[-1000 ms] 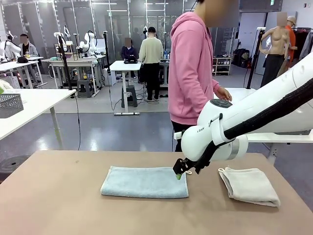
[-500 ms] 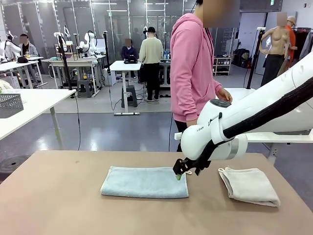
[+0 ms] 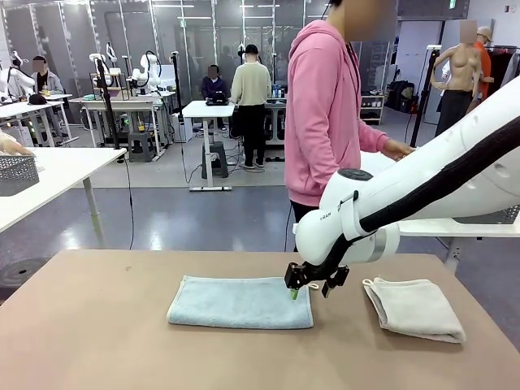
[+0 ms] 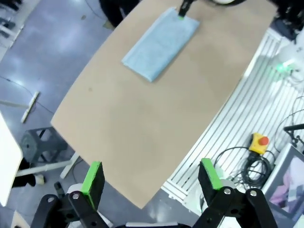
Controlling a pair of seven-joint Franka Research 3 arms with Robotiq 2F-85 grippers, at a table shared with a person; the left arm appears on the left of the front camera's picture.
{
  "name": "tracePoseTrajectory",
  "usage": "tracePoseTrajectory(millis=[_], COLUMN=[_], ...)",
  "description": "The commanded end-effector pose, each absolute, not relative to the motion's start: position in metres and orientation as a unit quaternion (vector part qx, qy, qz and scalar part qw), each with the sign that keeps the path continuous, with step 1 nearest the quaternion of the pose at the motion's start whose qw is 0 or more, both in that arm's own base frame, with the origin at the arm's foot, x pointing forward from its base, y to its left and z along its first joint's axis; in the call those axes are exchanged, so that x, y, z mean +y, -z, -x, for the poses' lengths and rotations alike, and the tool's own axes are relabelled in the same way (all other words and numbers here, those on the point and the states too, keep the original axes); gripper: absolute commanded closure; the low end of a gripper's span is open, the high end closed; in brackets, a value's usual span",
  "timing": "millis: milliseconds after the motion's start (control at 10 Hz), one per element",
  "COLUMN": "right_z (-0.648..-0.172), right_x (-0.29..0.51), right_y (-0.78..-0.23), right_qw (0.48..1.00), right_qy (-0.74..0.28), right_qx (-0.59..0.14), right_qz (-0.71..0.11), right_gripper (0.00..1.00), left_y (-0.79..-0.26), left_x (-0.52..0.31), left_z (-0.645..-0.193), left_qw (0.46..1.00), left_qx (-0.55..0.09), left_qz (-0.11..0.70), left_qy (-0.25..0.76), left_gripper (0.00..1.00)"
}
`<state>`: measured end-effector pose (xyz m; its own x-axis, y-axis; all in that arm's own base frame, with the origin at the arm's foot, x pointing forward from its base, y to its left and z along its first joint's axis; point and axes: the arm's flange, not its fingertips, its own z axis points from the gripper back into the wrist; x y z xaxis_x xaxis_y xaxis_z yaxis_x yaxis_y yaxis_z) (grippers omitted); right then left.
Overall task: Fold the towels and place them in the basket.
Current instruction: When a person lays out a Towel with hook on the table, fold it in half twice.
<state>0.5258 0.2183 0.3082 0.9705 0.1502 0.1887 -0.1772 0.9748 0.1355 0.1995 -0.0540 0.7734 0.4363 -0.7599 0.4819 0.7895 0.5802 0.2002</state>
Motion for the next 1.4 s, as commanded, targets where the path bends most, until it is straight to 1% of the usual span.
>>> tracePoseTrajectory(millis=[0, 300, 400, 500, 800, 900, 1100, 1300], right_z=[-0.540, -0.543, -0.547, -0.551, -0.556, -0.557, -0.559, -0.561], right_x=[0.233, 0.237, 0.239, 0.243, 0.250, 0.249, 0.251, 0.251], right_y=[-0.301, -0.296, -0.292, -0.288, -0.286, -0.286, -0.284, -0.282], right_qw=[0.994, 0.997, 0.998, 0.998, 0.999, 0.999, 0.999, 0.999], right_qy=[-0.045, -0.006, 0.001, 0.005, 0.003, 0.002, 0.005, 0.005], right_qx=[-0.077, -0.061, -0.052, -0.041, -0.019, -0.017, -0.016, -0.012], right_qz=[-0.058, -0.048, -0.045, -0.040, -0.033, -0.038, -0.042, -0.042], right_gripper=[0.12, 0.12, 0.18, 0.17, 0.16, 0.52, 1.00, 1.00], left_y=[-0.769, -0.769, -0.769, -0.769, -0.769, -0.769, -0.769, -0.769], left_x=[-0.052, -0.052, -0.052, -0.052, -0.052, -0.052, -0.052, -0.052], left_z=[-0.204, -0.204, -0.204, -0.204, -0.204, -0.204, -0.204, -0.204], left_qw=[0.854, 0.854, 0.854, 0.854, 0.854, 0.854, 0.854, 0.854], left_qx=[-0.264, -0.264, -0.264, -0.264, -0.264, -0.264, -0.264, -0.264], left_qz=[0.006, 0.006, 0.006, 0.006, 0.006, 0.006, 0.006, 0.006], left_qy=[0.448, 0.448, 0.448, 0.448, 0.448, 0.448, 0.448, 0.448], left_gripper=[0.00, 0.00, 0.00, 0.00, 0.00, 0.00, 0.00, 0.00])
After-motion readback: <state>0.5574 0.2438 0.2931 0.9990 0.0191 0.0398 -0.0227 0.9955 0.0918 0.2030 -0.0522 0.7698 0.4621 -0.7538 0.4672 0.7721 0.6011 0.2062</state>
